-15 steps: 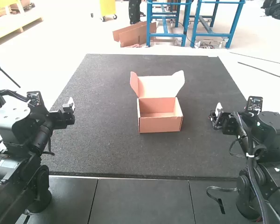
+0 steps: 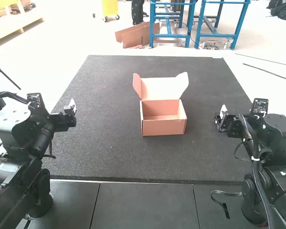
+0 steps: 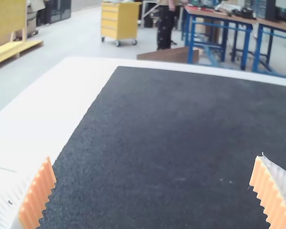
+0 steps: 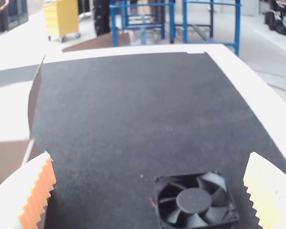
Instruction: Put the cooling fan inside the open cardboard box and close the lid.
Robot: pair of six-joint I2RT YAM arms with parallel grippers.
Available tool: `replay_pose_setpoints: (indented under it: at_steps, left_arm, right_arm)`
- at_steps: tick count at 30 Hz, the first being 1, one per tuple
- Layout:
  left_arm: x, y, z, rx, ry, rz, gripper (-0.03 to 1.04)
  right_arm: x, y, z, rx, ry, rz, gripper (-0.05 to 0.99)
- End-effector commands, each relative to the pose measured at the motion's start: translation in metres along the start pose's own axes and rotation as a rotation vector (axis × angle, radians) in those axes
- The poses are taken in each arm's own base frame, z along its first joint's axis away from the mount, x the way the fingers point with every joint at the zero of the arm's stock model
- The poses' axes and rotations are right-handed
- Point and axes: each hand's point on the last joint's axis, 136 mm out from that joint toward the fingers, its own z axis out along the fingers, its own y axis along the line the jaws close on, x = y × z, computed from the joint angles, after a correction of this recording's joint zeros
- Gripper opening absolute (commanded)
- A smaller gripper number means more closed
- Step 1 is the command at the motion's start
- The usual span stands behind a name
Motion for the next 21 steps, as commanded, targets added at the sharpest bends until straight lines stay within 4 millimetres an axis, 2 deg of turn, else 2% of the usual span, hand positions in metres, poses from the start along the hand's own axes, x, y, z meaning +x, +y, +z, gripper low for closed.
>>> replay_pose_setpoints:
  at_steps: [1,6,9,15,21]
  left_arm:
    - [-0.003,0.001,0.0,-0.003,-0.02,0.003,0.97]
    - [-0.009,0.0,0.0,0.0,-0.045,0.005,0.97]
    - [-0.02,-0.002,-0.001,0.01,-0.088,-0.001,0.97]
    - [-0.035,-0.007,-0.003,0.043,-0.148,-0.013,0.97]
    - [-0.05,-0.012,-0.007,0.067,-0.187,-0.019,0.97]
  right_arm:
    - [-0.002,0.0,0.0,0.005,-0.016,0.015,0.91]
    - [-0.008,0.0,0.0,0.004,-0.037,0.023,0.91]
    - [-0.017,0.0,-0.001,0.002,-0.075,0.031,0.91]
    - [-0.059,0.0,-0.008,-0.005,-0.247,0.057,0.91]
    - [-0.082,0.002,-0.015,-0.02,-0.303,0.064,0.91]
